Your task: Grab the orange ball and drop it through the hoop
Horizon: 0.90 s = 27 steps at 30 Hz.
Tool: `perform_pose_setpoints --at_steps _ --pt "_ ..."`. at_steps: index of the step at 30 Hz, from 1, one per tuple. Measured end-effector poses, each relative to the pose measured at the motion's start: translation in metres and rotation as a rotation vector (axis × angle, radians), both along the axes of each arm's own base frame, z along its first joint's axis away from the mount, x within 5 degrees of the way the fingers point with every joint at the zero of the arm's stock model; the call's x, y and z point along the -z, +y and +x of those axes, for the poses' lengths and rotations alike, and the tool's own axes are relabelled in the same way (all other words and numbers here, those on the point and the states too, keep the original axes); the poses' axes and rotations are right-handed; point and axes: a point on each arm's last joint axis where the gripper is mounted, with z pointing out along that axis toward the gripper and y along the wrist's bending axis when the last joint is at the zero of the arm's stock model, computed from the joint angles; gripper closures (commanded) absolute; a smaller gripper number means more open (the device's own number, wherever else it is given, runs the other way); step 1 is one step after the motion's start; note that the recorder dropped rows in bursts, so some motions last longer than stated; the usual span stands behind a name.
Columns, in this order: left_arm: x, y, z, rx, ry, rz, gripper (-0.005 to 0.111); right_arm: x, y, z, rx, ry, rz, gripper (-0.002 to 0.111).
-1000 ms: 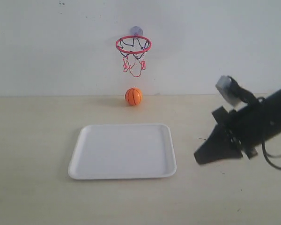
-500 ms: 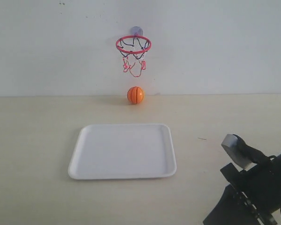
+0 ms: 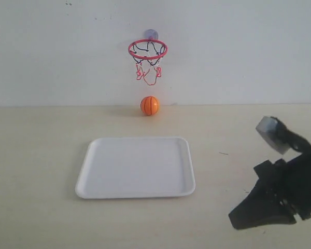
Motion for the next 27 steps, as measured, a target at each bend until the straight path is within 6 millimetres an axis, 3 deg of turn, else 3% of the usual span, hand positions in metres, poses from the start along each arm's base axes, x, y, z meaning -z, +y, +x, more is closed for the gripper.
perform_pose_setpoints --at_steps 7,11,17,21,27 --pt "0.0 0.0 0.0 0.0 0.0 0.0 0.103 -0.074 -0.006 -0.031 0.095 -0.424 -0.039 0.109" --pt "0.0 0.0 0.0 0.0 0.0 0.0 0.103 -0.119 -0.015 -0.057 0.255 -0.751 -0.083 0.109" --pt "0.0 0.0 0.0 0.0 0.0 0.0 0.103 -0.171 -0.035 -0.118 0.534 -1.203 -0.091 0.109" --pt "0.0 0.0 0.0 0.0 0.0 0.0 0.103 -0.186 -0.04 -0.152 0.606 -1.361 -0.061 0.109" --pt "0.0 0.0 0.0 0.0 0.0 0.0 0.103 -0.186 -0.041 -0.156 0.61 -1.378 -0.058 0.109"
